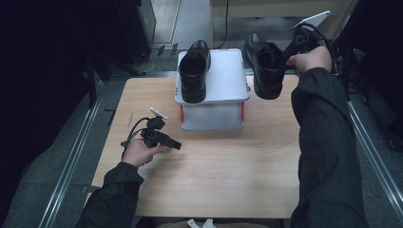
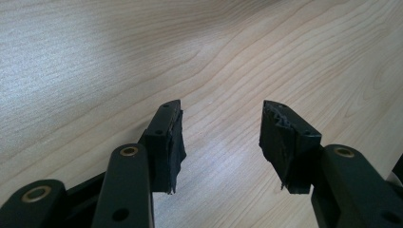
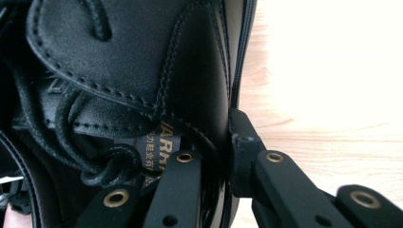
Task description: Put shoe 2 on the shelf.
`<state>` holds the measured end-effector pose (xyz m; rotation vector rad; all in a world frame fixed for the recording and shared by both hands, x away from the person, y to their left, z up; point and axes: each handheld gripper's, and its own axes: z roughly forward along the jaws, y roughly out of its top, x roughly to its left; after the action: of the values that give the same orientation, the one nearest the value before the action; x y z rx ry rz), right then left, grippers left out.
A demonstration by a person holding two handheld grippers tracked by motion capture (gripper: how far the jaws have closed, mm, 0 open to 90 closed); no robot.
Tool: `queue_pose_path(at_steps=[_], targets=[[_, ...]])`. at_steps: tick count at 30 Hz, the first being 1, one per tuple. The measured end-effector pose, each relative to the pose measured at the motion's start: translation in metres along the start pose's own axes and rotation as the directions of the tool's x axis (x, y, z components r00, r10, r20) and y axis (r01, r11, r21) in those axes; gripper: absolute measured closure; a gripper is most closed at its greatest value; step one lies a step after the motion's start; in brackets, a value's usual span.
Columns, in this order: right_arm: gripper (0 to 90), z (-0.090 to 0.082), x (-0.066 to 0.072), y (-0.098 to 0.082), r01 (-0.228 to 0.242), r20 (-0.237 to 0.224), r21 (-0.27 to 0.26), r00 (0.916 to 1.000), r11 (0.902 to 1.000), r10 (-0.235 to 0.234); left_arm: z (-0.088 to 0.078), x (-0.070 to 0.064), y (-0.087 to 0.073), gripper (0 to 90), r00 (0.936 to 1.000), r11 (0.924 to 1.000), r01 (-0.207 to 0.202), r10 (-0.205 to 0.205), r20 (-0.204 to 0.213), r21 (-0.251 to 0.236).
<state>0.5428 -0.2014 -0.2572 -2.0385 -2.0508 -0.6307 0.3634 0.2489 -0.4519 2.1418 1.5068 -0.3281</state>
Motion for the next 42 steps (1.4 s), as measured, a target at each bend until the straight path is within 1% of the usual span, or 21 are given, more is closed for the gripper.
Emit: queue_pose_path(at_steps=[5,8,10,14,17,20,21,23,26,29,32,36,38,42], targets=[[85.1,0.01,0.022,0.005,0.022,0.013,0.022,0.9997,0.9995,-0.022,-0.001,0.001,0.0,49.7,1.0,1.0,0.004,-0.004,-0.009,-0.001],[84.6,0.018,0.036,0.008,0.047,0.008,0.043,0.9988,0.9979,-0.048,-0.001,0.002,0.0,49.7,1.0,1.0,0.002,-0.002,-0.007,0.001],[84.6,0.024,0.044,0.009,0.063,0.009,0.045,0.998,0.997,-0.063,-0.001,0.002,0.0,49.9,1.0,1.0,0.0,0.0,-0.005,0.002],[84.6,0.034,0.058,0.012,0.072,0.014,0.056,0.9972,0.9958,-0.073,-0.001,0.002,0.0,49.9,1.0,1.0,-0.002,0.002,-0.004,0.004],[84.4,0.039,0.065,0.013,0.077,0.026,0.061,0.9966,0.9952,-0.079,-0.001,0.002,0.0,49.9,1.0,1.0,-0.001,0.001,0.001,0.004],[84.3,0.043,0.071,0.014,0.086,0.026,0.048,0.9959,0.9952,-0.087,0.0,0.002,0.0,49.9,1.0,1.0,-0.003,0.003,0.001,0.008],[84.3,0.045,0.073,0.014,0.082,0.023,0.05,0.9962,0.9953,-0.084,0.001,0.002,0.0,49.9,1.0,1.0,-0.002,0.002,0.002,0.009],[84.0,0.048,0.077,0.014,0.09,0.027,0.05,0.9954,0.9947,-0.092,0.001,0.003,0.0,49.9,1.0,1.0,-0.001,0.001,0.002,0.008],[82.8,0.051,0.084,0.014,0.093,0.037,0.051,0.9948,0.9944,-0.095,0.001,0.003,0.0,49.9,1.0,1.0,-0.002,0.002,0.001,0.009],[81.8,0.054,0.092,0.013,0.106,0.04,0.053,0.9933,0.9929,-0.108,0.001,0.003,0.0,50.2,1.0,0.9999,-0.001,0.001,0.0,0.011],[81.7,0.056,0.096,0.011,0.114,0.044,0.057,0.9922,0.9918,-0.117,0.001,0.003,0.001,50.2,1.0,0.9999,-0.001,0.001,-0.002,0.013],[81.3,0.058,0.1,0.01,0.115,0.035,0.057,0.9925,0.9917,-0.117,0.002,0.003,0.0,50.1,1.0,0.9999,-0.001,0.001,-0.003,0.013],[80.6,0.059,0.103,0.008,0.13,0.036,0.06,0.9905,0.9896,-0.133,0.002,0.003,0.001,50.1,1.0,0.9999,0.0,0.0,-0.004,0.014],[78.4,0.061,0.108,0.006,0.134,0.012,0.063,0.9907,0.9889,-0.135,0.002,0.003,0.001,50.0,1.0,0.9999,0.001,-0.001,-0.006,0.014]])
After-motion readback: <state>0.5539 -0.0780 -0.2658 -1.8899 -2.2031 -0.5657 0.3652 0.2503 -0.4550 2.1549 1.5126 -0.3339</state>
